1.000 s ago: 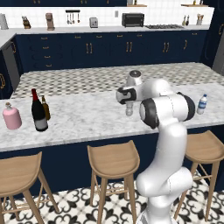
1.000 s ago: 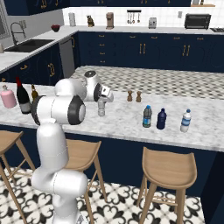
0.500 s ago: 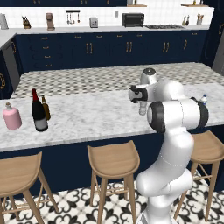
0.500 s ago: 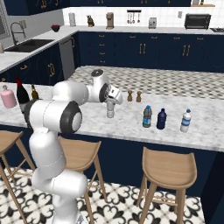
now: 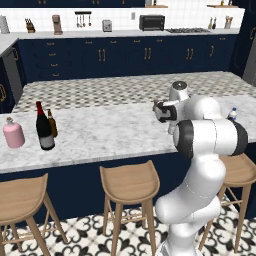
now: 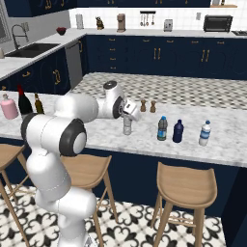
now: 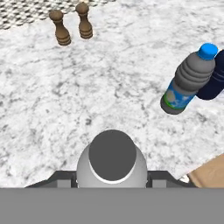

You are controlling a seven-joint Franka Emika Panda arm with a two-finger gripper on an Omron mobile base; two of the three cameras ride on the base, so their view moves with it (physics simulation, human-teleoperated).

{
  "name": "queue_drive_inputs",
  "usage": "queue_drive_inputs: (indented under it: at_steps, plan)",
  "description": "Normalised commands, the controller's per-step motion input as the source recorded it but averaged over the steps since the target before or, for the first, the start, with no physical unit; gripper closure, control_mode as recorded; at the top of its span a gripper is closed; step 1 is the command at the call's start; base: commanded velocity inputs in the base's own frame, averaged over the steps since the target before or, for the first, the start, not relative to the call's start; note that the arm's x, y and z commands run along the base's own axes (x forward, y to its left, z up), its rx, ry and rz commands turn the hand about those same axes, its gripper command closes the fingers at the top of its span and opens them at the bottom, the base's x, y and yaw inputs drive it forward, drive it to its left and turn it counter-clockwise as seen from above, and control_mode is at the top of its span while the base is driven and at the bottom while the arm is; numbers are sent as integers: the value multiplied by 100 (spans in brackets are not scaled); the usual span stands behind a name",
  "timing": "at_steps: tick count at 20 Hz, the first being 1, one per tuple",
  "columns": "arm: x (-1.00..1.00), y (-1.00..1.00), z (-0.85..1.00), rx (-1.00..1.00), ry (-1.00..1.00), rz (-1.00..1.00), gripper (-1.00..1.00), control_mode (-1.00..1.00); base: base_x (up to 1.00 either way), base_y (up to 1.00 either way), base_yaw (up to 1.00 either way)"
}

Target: Move the plastic bottles in the middle to the plastics group, and the glass bottles in the middle to the glass group.

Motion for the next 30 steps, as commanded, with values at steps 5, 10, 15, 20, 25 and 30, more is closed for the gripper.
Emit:
queue_drive_inputs:
  at_steps: [5,10,15,20,25,30]
  plan:
    - [1,-47,7,2,0,-14,100,-100,0,0,0]
    - [0,-51,5,5,0,-7,100,-100,0,0,0]
    - [0,-22,0,0,0,-8,100,-100,0,0,0]
    - [1,-1,0,-2,0,-9,100,-100,0,0,0]
    - [5,0,0,-2,1,-7,100,-100,0,0,0]
    - [19,0,0,-5,4,-7,100,-100,0,0,0]
